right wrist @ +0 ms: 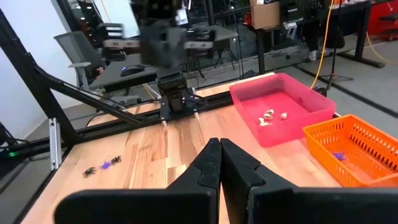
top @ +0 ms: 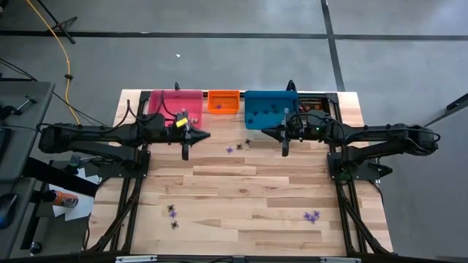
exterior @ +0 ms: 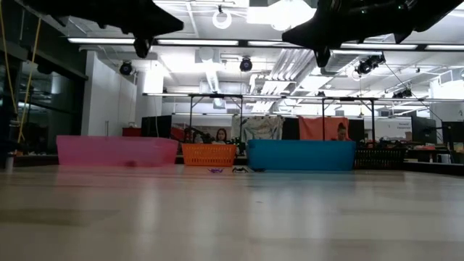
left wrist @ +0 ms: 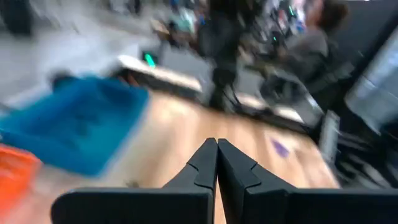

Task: Sort Halloween decoration
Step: Put the black spider toy into the blue bin

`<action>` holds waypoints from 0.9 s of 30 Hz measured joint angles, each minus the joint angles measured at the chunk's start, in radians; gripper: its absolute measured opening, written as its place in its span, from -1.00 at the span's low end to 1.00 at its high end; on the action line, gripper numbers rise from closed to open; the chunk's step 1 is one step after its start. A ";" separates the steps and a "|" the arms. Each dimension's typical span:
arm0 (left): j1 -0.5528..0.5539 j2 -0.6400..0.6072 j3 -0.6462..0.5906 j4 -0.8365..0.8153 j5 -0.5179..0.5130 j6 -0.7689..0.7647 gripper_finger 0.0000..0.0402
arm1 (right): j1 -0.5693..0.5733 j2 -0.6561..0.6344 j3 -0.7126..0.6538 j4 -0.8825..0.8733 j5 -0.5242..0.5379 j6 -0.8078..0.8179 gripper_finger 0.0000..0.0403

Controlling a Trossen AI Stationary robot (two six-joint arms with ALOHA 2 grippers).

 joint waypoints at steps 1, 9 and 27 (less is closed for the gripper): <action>-0.024 0.000 0.023 -0.067 0.011 -0.020 -0.99 | 0.000 0.000 0.000 -0.002 0.000 0.011 -1.00; -0.399 0.000 0.199 -0.614 0.038 -0.200 -0.82 | 0.000 0.000 0.000 -0.032 0.000 0.042 -1.00; -1.037 0.561 0.209 -0.523 -0.009 -0.374 -0.09 | 0.000 0.000 0.000 -0.129 0.000 0.042 -1.00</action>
